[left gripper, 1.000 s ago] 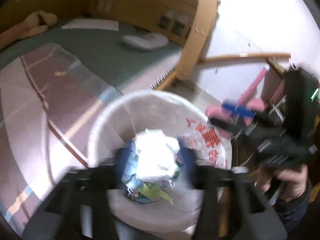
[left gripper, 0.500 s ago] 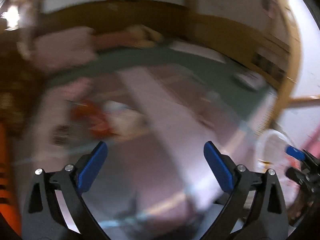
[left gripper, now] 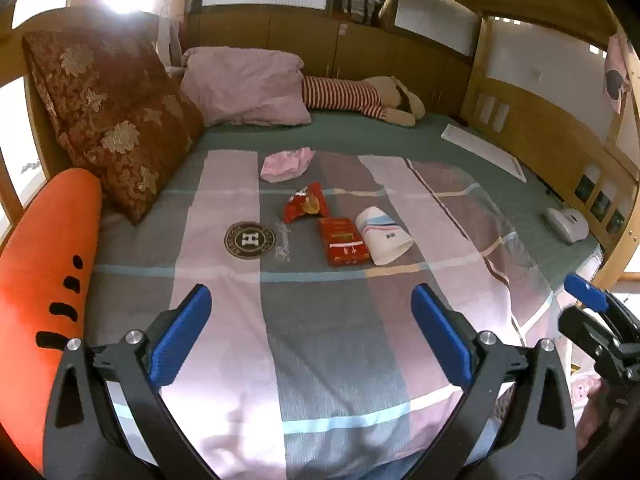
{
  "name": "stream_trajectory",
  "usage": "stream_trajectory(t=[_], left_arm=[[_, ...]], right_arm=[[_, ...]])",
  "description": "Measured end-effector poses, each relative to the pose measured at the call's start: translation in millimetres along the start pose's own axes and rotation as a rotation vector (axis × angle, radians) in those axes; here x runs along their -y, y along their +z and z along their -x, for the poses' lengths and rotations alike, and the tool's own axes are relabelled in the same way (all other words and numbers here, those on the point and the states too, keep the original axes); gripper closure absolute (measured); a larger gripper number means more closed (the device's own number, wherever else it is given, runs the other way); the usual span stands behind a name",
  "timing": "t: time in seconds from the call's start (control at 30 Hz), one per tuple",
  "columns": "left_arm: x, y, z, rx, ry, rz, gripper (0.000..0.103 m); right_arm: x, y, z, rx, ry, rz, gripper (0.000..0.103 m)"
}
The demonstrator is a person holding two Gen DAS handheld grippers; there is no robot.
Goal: Collect trash
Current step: 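Move both tools back over the bed, then grasp the red chip bag with the right tool while the left tool grasps the pink tissue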
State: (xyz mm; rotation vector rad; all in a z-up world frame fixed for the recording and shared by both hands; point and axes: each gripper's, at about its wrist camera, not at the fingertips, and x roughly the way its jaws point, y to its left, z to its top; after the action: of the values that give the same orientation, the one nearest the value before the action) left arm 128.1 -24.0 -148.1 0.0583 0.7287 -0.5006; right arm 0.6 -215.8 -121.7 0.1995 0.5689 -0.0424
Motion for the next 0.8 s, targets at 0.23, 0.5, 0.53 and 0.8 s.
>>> stream_trajectory(t=[0.23, 0.5, 0.53, 0.8], left_arm=[[-2.6, 0.3, 6.9, 0.015, -0.008, -0.004, 0.003], [-9.0, 0.7, 6.7, 0.010, -0.006, 0.013, 0.003], [-11.2, 1.2, 6.4, 0.010, -0.004, 0.016, 0.003], [-30.4, 3.0, -4.8, -0.003, 0.033, 0.064, 0.004]], right_arm=[[-5.7, 5.7, -18.7, -0.019, -0.011, 0.011, 0.014], [-10.4, 34.8, -89.9, -0.067, -0.009, 0.041, 0.014], [-11.4, 39.2, -100.5, -0.076, -0.004, 0.041, 0.014], [-25.9, 89.5, -285.2, -0.268, -0.054, 0.080, 0.014]])
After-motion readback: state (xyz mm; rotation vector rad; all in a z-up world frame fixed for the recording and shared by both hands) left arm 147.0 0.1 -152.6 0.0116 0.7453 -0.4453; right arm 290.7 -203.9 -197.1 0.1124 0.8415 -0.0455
